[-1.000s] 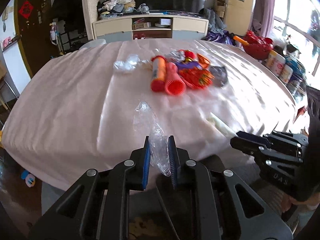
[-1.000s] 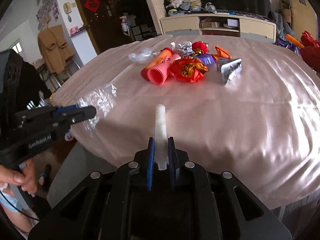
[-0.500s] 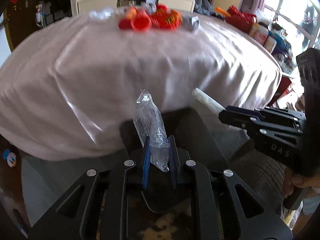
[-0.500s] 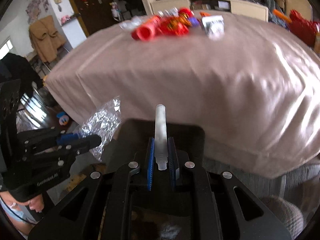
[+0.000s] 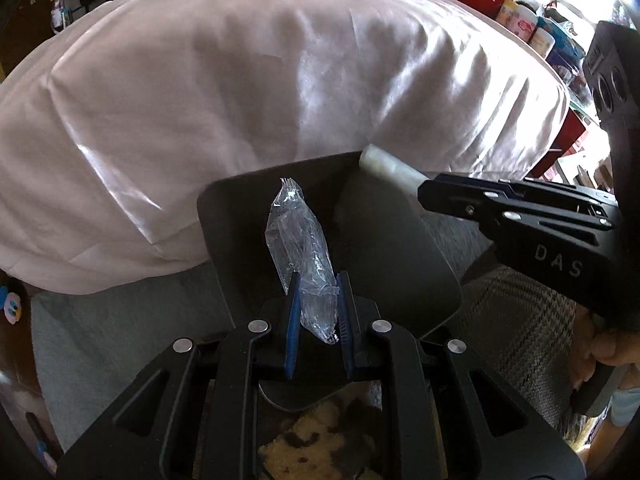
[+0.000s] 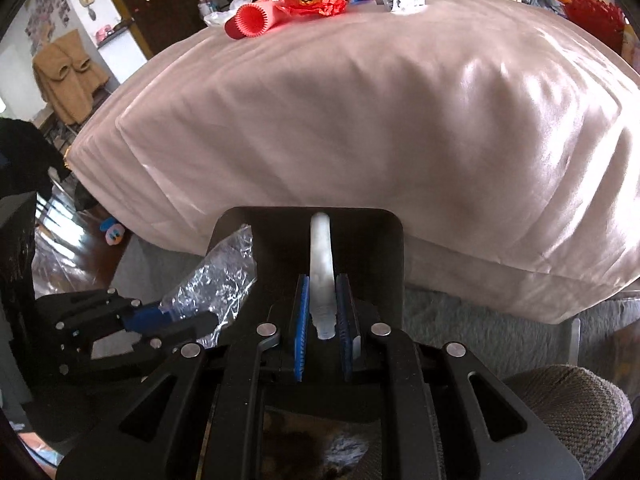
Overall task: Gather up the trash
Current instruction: 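Lower both tools into the black bin and open them to drop the wrapper and straw, then grasp the pink plastic horn with the left tool while the right tool grasps the silver foil packet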
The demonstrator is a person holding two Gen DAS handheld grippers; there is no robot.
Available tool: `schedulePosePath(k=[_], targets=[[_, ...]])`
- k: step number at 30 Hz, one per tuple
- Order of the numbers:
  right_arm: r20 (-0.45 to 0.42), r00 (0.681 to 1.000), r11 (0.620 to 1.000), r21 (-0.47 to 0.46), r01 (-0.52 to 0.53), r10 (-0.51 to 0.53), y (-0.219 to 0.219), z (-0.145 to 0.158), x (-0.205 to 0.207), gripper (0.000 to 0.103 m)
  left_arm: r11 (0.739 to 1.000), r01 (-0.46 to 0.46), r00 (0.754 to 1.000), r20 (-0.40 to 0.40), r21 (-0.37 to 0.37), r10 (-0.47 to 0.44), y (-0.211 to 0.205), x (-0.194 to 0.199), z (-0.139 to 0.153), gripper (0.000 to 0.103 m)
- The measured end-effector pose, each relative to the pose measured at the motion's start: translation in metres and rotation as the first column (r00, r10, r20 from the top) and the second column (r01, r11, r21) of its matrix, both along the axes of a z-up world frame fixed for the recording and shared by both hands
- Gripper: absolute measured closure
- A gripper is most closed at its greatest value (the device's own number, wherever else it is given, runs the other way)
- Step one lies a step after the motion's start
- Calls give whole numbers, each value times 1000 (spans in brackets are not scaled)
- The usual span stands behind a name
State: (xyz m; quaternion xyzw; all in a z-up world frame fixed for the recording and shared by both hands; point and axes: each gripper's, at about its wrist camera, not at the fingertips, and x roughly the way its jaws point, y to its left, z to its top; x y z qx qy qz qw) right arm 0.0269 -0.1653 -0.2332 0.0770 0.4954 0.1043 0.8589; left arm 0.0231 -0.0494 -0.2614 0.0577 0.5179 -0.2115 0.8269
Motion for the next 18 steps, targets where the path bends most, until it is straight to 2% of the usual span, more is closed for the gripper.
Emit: schedulePosePath(k=[1,3,5,6,7,11,16,18], targets=[[0,1000,1000,-2,3,-3,0,0,1,86,1000,0,1000,-1,1,0,-1,0,0,85],[-5,1000,1000,-11,6,-6,1,1,2,85,1000,-5,1000,0,5,5,-1,0,1,76],[-6,1000,1000,-19,15,-15,4,2,6,74,1000,-8,1000,7,5,8,0,-1,2,66],[-4,1000,1000,-21,21,-21,3,2,5,60,1000,-10,1000,9,7,10,2,-1,4,64],[1,1000,999,-25,27,-27,3,3,4,51,1000,-14,1000,13,10,14,2,0,5,62],[12,999,999,-16,52,-52,-4,8,4,49,1000,-27,999,21,13,26,7,1,12,52],[34,993,994,17,109,-110,-19,18,3,33,998,-48,998,53,30,46,15,4,24,33],[50,991,992,26,121,-123,-24,26,3,31,998,-55,996,67,34,53,18,7,29,26]])
